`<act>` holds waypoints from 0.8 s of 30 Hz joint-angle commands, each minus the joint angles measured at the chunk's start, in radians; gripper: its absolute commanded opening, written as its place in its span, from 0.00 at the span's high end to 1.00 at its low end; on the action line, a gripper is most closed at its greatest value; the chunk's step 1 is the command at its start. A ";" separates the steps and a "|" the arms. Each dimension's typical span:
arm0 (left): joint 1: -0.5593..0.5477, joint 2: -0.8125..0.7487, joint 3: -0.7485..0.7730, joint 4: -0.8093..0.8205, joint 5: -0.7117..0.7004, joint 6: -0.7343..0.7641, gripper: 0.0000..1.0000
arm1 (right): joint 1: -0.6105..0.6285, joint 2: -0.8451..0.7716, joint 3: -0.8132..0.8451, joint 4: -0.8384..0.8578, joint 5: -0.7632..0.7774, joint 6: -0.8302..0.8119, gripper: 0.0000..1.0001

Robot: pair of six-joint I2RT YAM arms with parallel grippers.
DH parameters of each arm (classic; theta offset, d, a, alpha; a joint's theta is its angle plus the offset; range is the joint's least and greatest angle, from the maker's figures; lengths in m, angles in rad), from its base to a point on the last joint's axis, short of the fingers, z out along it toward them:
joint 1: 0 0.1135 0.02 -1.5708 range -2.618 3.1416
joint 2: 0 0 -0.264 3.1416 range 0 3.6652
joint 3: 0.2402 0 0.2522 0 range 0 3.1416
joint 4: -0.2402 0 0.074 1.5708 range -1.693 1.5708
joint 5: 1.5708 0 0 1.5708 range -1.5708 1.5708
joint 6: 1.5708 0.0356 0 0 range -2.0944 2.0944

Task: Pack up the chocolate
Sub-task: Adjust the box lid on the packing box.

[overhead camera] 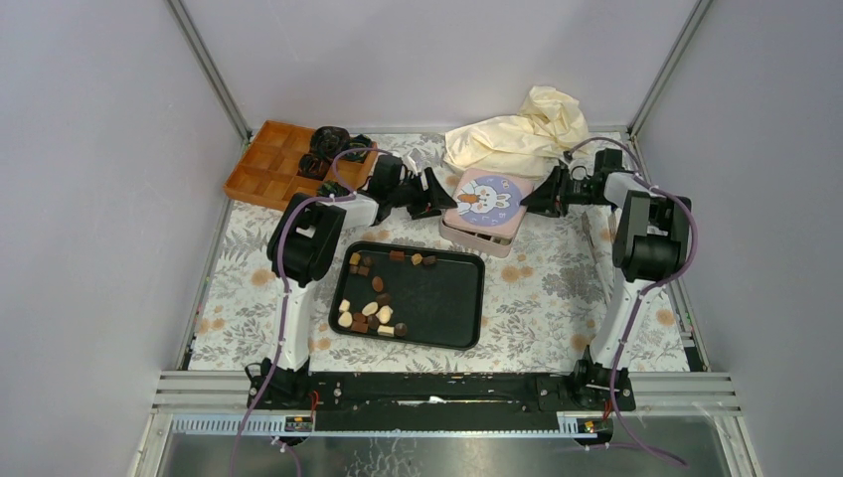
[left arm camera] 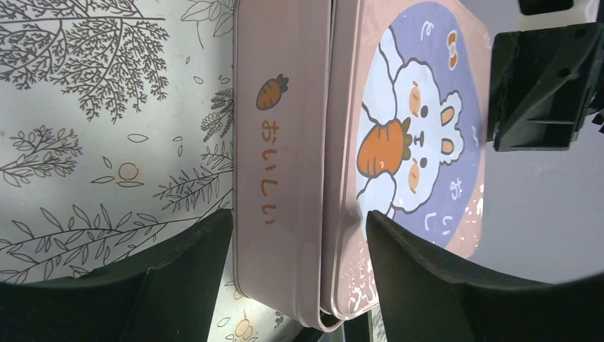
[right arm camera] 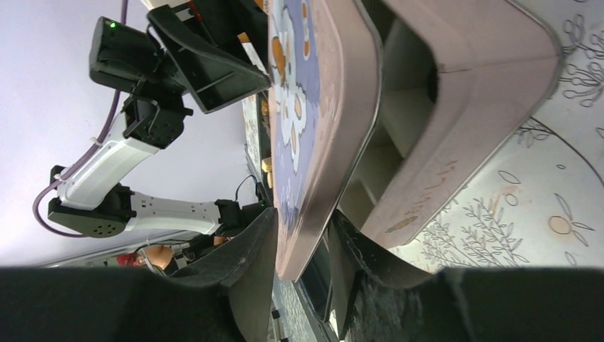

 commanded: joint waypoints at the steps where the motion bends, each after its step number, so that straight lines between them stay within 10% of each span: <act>1: -0.001 0.012 0.026 0.033 0.037 0.005 0.24 | 0.000 -0.069 -0.009 0.033 -0.059 0.039 0.60; 11: -0.004 0.029 0.035 0.063 0.061 -0.012 0.23 | 0.047 -0.027 0.001 0.149 -0.048 0.153 0.57; 24: -0.001 -0.045 -0.004 0.157 0.028 -0.049 0.19 | 0.074 -0.034 -0.027 0.404 -0.008 0.419 0.85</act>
